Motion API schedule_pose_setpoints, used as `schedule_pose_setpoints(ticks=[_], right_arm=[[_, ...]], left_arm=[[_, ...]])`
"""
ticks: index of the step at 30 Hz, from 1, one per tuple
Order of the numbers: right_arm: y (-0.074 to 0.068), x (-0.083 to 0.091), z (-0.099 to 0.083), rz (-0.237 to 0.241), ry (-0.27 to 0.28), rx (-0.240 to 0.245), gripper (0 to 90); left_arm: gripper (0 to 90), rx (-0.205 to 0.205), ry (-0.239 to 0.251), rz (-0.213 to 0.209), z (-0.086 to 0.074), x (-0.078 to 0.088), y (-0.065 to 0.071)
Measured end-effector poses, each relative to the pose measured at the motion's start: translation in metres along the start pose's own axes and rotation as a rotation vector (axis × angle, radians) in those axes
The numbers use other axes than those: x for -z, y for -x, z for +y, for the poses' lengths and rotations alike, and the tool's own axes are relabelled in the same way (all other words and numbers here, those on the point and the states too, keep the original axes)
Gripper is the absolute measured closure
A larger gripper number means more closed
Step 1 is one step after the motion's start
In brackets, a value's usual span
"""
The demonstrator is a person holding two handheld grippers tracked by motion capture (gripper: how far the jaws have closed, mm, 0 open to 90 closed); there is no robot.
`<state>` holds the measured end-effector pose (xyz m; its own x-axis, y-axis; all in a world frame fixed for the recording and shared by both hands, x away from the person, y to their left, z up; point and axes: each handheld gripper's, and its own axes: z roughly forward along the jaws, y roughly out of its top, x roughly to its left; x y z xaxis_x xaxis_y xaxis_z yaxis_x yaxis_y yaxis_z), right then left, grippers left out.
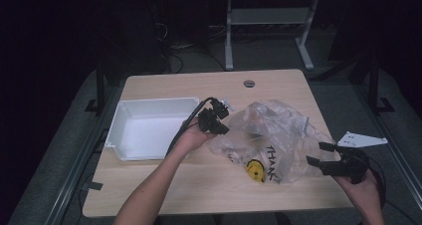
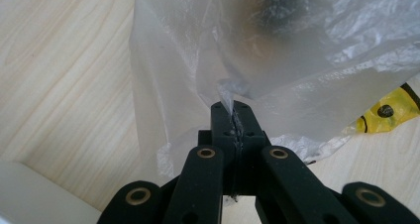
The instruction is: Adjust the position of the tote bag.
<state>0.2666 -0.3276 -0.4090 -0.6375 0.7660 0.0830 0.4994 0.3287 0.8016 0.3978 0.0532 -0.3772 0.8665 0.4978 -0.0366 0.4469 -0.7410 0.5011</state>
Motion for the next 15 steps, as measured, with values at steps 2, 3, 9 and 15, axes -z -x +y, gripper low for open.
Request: schedule_pose_setpoints(ticks=[2, 3, 9, 15], right_arm=[[-0.001, 0.0, 0.001, 0.006, -0.002, 0.003, 25.2], [-0.002, -0.001, 0.002, 0.008, -0.004, 0.008, 25.2], [-0.011, -0.001, 0.009, 0.042, -0.003, 0.045, 25.2], [-0.022, 0.0, 0.021, 0.104, 0.023, 0.079, 25.1]], left_arm=[[89.8, 0.003, -0.004, -0.001, -0.003, -0.002, -0.001], [89.8, 0.004, -0.005, -0.002, -0.004, -0.003, -0.001], [89.8, 0.021, 0.005, -0.006, -0.009, -0.005, -0.003], [89.7, 0.031, -0.002, -0.008, -0.011, -0.007, -0.005]])
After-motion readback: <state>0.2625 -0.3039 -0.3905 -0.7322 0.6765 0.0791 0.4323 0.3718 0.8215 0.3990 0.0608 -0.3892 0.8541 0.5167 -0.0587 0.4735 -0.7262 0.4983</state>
